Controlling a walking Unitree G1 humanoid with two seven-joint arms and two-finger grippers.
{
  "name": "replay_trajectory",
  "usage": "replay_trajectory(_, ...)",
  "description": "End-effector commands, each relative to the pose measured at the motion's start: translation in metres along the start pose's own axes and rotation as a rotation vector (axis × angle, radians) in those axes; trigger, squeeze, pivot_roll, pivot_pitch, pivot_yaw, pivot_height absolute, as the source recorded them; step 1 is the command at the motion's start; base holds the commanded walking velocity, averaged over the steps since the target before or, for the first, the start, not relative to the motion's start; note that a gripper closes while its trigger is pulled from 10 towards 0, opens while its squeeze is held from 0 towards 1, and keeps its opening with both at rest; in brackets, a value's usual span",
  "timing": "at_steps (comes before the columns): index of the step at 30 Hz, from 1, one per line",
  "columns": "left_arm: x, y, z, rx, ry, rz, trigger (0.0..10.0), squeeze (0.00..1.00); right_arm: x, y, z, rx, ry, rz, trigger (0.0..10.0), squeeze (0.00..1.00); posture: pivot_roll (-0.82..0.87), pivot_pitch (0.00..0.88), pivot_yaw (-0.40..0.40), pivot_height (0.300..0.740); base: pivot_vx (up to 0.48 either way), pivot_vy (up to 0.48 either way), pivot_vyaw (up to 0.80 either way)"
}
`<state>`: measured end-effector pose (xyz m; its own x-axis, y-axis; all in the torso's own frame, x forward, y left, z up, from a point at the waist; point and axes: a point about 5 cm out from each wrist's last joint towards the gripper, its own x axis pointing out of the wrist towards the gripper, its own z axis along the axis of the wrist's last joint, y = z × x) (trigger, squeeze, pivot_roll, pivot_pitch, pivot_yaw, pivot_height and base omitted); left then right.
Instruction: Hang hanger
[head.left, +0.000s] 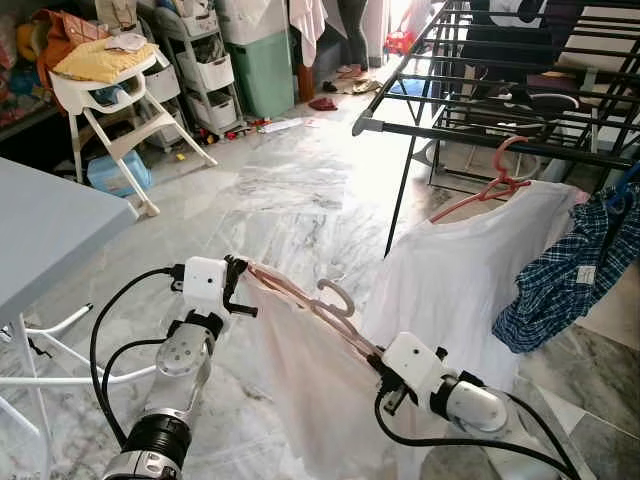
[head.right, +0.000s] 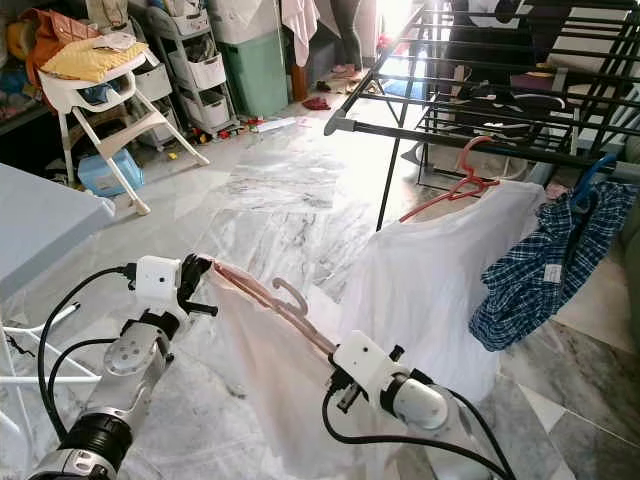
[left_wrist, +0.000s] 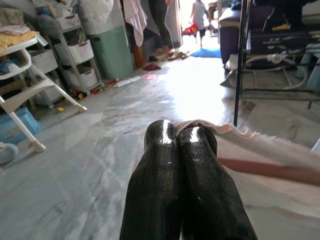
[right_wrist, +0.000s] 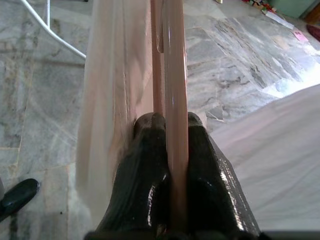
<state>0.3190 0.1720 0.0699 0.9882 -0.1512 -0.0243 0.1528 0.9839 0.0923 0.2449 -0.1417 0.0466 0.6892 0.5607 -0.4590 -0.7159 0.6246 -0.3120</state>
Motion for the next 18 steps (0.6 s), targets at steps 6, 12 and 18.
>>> replay_trajectory(6, 0.005, 0.029, 0.012, 0.022, -0.022, 0.116, 0.0, 0.00, -0.025, -0.008, -0.026, 0.010, 0.067, 0.014, 10.0, 0.00, -0.13, 0.000, 0.109, 0.740, 0.000, 0.000, 0.00)
replay_trajectory(12, 0.004, 0.030, 0.010, 0.027, -0.009, 0.124, 0.0, 0.00, -0.038, -0.009, -0.036, -0.032, 0.092, 0.044, 10.0, 0.00, -0.13, 0.000, 0.111, 0.740, 0.000, 0.000, 0.00)
replay_trajectory(18, 0.004, 0.029, 0.006, 0.037, 0.012, 0.118, 0.0, 0.00, -0.042, -0.019, -0.032, -0.027, 0.053, -0.005, 10.0, 0.00, -0.13, 0.000, 0.112, 0.740, 0.000, 0.000, 0.00)
